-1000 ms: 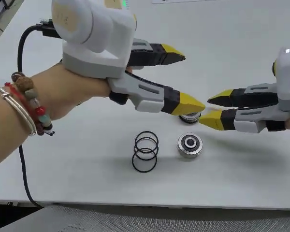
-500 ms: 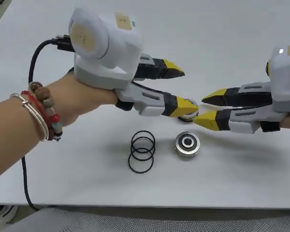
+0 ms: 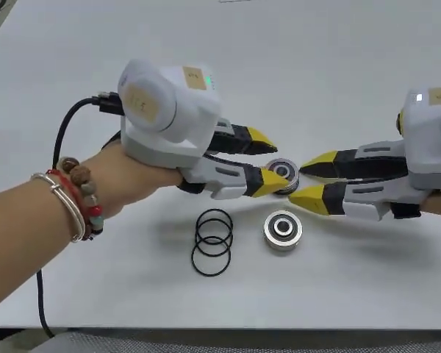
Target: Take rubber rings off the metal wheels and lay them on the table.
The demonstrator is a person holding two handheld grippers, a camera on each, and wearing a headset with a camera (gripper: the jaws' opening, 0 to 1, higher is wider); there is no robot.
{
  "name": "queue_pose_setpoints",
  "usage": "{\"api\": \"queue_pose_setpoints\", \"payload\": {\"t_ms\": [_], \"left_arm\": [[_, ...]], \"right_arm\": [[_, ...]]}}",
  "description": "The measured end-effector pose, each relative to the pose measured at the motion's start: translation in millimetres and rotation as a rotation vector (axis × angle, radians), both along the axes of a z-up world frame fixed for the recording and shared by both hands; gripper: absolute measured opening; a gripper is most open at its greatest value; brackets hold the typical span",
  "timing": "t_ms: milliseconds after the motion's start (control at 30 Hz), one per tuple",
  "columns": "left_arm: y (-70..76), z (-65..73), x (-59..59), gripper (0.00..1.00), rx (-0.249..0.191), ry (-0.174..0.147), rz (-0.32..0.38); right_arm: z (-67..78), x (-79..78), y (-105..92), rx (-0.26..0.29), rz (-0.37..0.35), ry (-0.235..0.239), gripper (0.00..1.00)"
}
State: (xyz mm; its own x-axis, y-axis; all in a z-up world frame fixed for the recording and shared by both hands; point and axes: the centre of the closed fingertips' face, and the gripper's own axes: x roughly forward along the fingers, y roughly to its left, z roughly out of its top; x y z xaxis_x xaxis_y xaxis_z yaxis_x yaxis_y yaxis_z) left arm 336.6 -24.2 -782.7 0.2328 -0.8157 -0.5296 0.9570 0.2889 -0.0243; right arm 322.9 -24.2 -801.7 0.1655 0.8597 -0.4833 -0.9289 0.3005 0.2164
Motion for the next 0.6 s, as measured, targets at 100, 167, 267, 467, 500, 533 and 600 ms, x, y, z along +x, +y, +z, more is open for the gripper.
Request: {"api": "queue_pose_setpoints", "payload": {"t_ms": [100, 167, 267, 467, 500, 533, 600], "left_arm": [[-0.9, -1.2, -0.9, 0.24, 0.006, -0.003, -0.011], [-0.5, -3.4, -0.5, 0.25, 0.007, 0.008, -0.006], [0.2, -7.1, -0.4, 0.23, 0.017, 0.007, -0.006], [1.3, -9.7, 1.1, 0.15, 0.027, -0.002, 0.000], [1.4, -10.2, 1.6, 0.15, 0.023, 0.008, 0.013], [1.4, -10.3, 1.6, 0.14, 0.024, 0.004, 0.009], [1.3, -10.5, 1.6, 0.14, 0.017, 0.012, 0.017]], "right_arm": [[1.3, 1.8, 1.7, 0.003, 0.000, -0.012, 0.22], [-0.4, 2.1, 2.3, -0.008, 0.002, -0.013, 0.22], [-2.3, 3.1, 0.8, -0.025, 0.002, -0.029, 0.18], [-2.4, 6.6, -3.6, -0.026, -0.019, -0.033, 0.10], [-2.8, 6.0, -4.1, -0.029, -0.020, -0.034, 0.09], [-2.0, 6.0, -5.4, -0.028, -0.022, -0.037, 0.08], [-0.3, 6.5, -6.0, -0.021, -0.026, -0.047, 0.03]]}}
